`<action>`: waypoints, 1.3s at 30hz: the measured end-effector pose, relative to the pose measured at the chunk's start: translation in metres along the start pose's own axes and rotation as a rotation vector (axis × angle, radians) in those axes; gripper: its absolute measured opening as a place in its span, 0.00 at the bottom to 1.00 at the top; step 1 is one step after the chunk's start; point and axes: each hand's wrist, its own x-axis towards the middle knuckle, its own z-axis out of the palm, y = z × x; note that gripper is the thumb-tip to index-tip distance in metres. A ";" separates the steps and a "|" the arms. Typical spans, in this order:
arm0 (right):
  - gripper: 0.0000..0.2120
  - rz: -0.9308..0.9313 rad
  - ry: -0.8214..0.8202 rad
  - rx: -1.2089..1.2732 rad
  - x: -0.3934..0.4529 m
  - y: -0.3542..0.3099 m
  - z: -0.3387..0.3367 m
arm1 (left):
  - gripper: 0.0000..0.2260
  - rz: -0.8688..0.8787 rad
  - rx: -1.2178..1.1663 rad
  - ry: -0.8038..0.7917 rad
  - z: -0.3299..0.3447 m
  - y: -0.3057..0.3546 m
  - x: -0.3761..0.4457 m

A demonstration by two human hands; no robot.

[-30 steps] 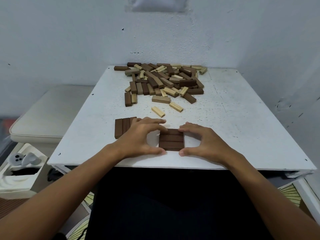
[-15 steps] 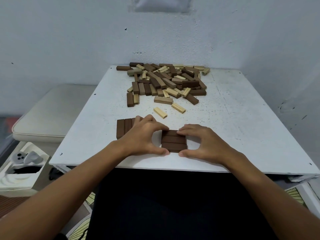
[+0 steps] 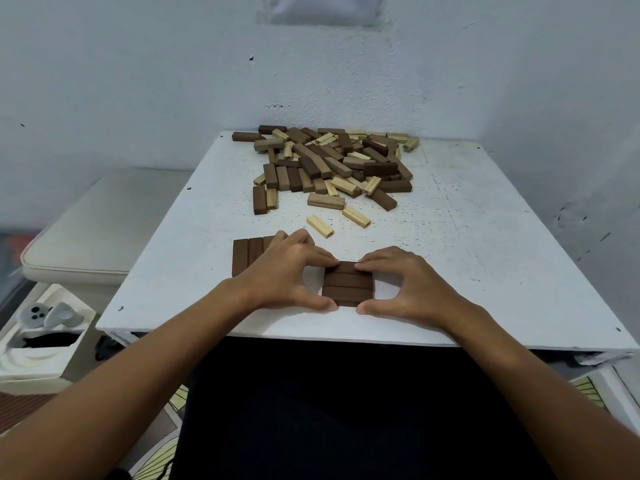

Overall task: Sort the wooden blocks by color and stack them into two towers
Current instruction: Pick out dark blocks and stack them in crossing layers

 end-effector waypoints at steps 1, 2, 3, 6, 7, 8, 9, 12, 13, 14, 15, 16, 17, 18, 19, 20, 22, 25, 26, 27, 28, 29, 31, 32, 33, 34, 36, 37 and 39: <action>0.30 0.002 0.002 0.003 0.000 0.000 0.000 | 0.38 -0.002 -0.010 -0.004 0.000 0.000 0.000; 0.30 0.003 0.006 0.006 0.000 0.000 0.001 | 0.38 -0.005 -0.016 -0.007 0.000 -0.001 -0.001; 0.30 0.005 0.011 0.009 0.000 0.000 0.001 | 0.38 -0.008 -0.020 -0.010 0.000 -0.001 -0.001; 0.30 0.007 0.022 0.024 -0.002 0.001 0.003 | 0.39 -0.008 -0.024 -0.007 0.000 0.000 -0.001; 0.29 0.009 0.022 0.028 -0.002 0.002 0.003 | 0.39 -0.007 -0.027 -0.002 0.001 0.001 -0.001; 0.29 0.009 0.024 0.034 -0.002 0.002 0.004 | 0.39 -0.005 -0.031 0.005 0.001 0.001 -0.001; 0.29 0.011 0.026 0.041 -0.003 0.003 0.004 | 0.39 -0.004 -0.033 0.011 0.001 0.001 -0.001; 0.29 0.021 0.021 0.055 -0.003 0.006 0.005 | 0.40 -0.009 -0.029 0.015 0.001 0.002 -0.002; 0.29 0.023 0.018 0.054 -0.004 0.006 0.005 | 0.40 -0.009 -0.029 0.016 0.002 0.002 -0.002; 0.29 0.024 0.016 0.054 -0.004 0.007 0.005 | 0.40 -0.009 -0.030 0.019 0.002 0.003 -0.002; 0.30 0.026 0.016 0.056 -0.004 0.007 0.005 | 0.40 -0.006 -0.032 0.024 0.002 0.003 -0.001; 0.30 0.028 0.014 0.056 -0.005 0.007 0.005 | 0.39 -0.004 -0.033 0.028 0.003 0.003 -0.001; 0.30 0.030 0.012 0.054 -0.005 0.007 0.004 | 0.39 -0.002 -0.033 0.029 0.003 0.003 -0.001; 0.30 0.031 0.013 0.053 -0.005 0.007 0.004 | 0.39 -0.003 -0.033 0.028 0.003 0.003 -0.001; 0.30 0.031 0.015 0.052 -0.005 0.007 0.005 | 0.39 -0.006 -0.033 0.027 0.003 0.003 -0.001; 0.30 0.031 0.018 0.054 -0.005 0.008 0.005 | 0.39 -0.010 -0.034 0.026 0.003 0.003 -0.001; 0.30 0.038 0.020 0.060 -0.004 0.008 0.006 | 0.39 -0.014 -0.041 0.027 0.003 0.002 -0.001; 0.30 0.047 0.021 0.066 -0.004 0.008 0.006 | 0.39 -0.014 -0.050 0.026 0.003 0.002 -0.001; 0.30 0.049 0.020 0.068 -0.004 0.008 0.006 | 0.39 -0.018 -0.054 0.024 0.003 0.002 -0.001; 0.30 0.050 0.015 0.071 -0.004 0.008 0.005 | 0.39 -0.023 -0.060 0.019 0.003 0.002 -0.002; 0.30 0.051 0.005 0.071 -0.005 0.007 0.005 | 0.39 -0.028 -0.066 0.017 0.003 0.002 -0.002; 0.31 0.054 -0.011 0.066 -0.005 0.006 0.003 | 0.40 -0.033 -0.072 0.016 0.003 0.002 -0.002; 0.35 0.066 -0.048 0.066 -0.007 0.005 0.002 | 0.44 -0.054 -0.104 0.027 0.002 0.004 -0.004; 0.36 0.073 -0.045 0.097 -0.007 0.004 0.003 | 0.46 -0.068 -0.140 0.046 0.002 0.006 -0.006; 0.35 0.084 -0.013 0.164 -0.007 0.002 0.004 | 0.47 -0.079 -0.201 0.081 0.003 0.008 -0.009; 0.32 0.104 0.049 0.270 -0.007 -0.002 0.006 | 0.47 -0.084 -0.298 0.131 0.005 0.013 -0.011; 0.29 0.185 0.216 0.569 -0.005 -0.017 0.011 | 0.42 -0.089 -0.585 0.251 0.013 0.027 -0.014; 0.31 0.223 0.294 0.740 -0.003 -0.025 0.014 | 0.42 -0.112 -0.750 0.295 0.017 0.035 -0.014; 0.36 0.286 0.391 0.993 0.003 -0.037 0.022 | 0.45 -0.200 -1.017 0.358 0.026 0.050 -0.010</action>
